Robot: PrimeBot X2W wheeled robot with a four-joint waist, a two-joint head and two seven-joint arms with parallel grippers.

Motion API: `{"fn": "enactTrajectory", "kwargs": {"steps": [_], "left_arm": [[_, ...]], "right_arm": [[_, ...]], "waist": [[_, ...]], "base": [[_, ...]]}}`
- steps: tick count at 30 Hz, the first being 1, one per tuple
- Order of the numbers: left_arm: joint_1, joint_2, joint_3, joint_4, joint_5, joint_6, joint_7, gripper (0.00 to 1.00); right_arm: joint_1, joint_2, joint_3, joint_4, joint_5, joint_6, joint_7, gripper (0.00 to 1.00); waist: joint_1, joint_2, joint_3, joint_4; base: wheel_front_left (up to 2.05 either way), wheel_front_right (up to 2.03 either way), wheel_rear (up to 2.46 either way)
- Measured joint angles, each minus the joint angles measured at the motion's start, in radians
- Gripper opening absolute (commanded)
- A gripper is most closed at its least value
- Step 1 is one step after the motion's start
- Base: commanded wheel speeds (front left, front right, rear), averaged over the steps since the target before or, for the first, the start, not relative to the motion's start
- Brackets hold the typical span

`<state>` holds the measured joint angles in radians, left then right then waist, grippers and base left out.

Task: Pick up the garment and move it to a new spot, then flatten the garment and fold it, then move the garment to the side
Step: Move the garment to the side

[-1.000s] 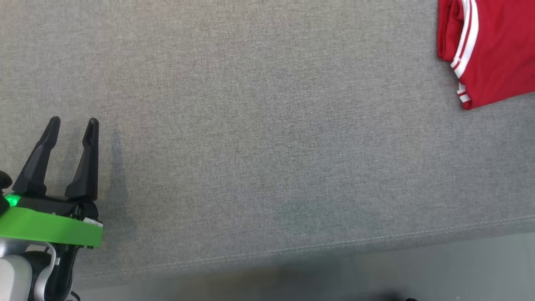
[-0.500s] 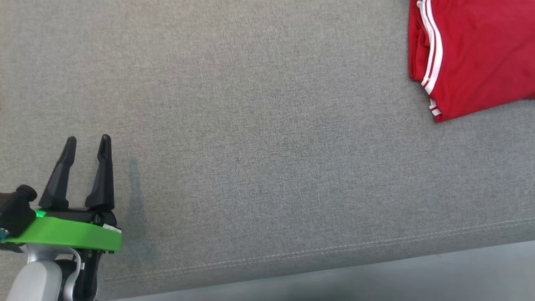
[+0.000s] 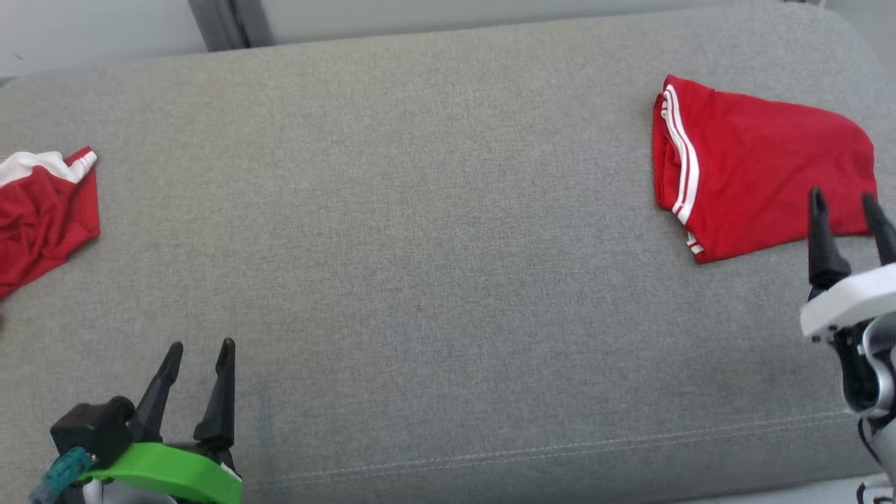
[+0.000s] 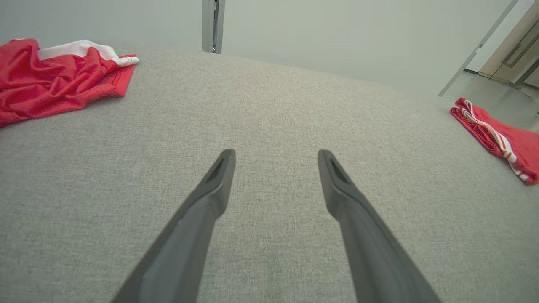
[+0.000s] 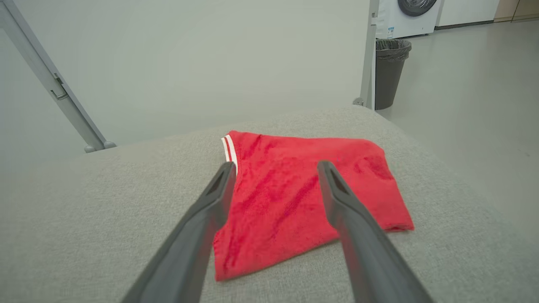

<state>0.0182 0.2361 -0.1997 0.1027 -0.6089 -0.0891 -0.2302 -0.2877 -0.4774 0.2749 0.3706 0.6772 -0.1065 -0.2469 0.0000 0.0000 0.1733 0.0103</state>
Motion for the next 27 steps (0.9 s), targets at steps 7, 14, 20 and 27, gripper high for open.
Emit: {"fn": "enactTrajectory", "kwargs": {"steps": [7, 14, 20, 27], "left_arm": [[0.077, 0.004, -0.012, 0.049, 0.03, 0.0, -0.009, 1.0], [0.135, -0.003, -0.003, 0.049, 0.057, 0.011, -0.01, 1.0], [0.147, -0.019, 0.008, 0.044, 0.061, 0.02, -0.018, 1.0], [0.147, -0.026, 0.006, 0.035, 0.076, 0.02, -0.018, 1.0]], "right_arm": [[0.179, 0.083, 0.016, -0.035, -0.064, -0.017, 0.0, 1.0], [0.315, 0.129, 0.001, -0.1, -0.152, -0.018, -0.001, 1.0], [0.384, 0.161, -0.018, -0.136, -0.218, -0.019, -0.001, 1.0], [0.401, 0.171, 0.01, -0.196, -0.267, -0.019, -0.001, 1.0]], "waist": [[0.0, 0.0, -0.1, 0.008], [0.0, 0.0, -0.179, 0.002], [-0.0001, 0.0, -0.202, -0.009], [0.0, 0.0, -0.209, -0.004]], "base": [[0.0, 0.0, 0.0], [0.0, 0.0, 0.0], [0.0, 0.0, 0.0], [0.0, 0.0, 0.0]]}}
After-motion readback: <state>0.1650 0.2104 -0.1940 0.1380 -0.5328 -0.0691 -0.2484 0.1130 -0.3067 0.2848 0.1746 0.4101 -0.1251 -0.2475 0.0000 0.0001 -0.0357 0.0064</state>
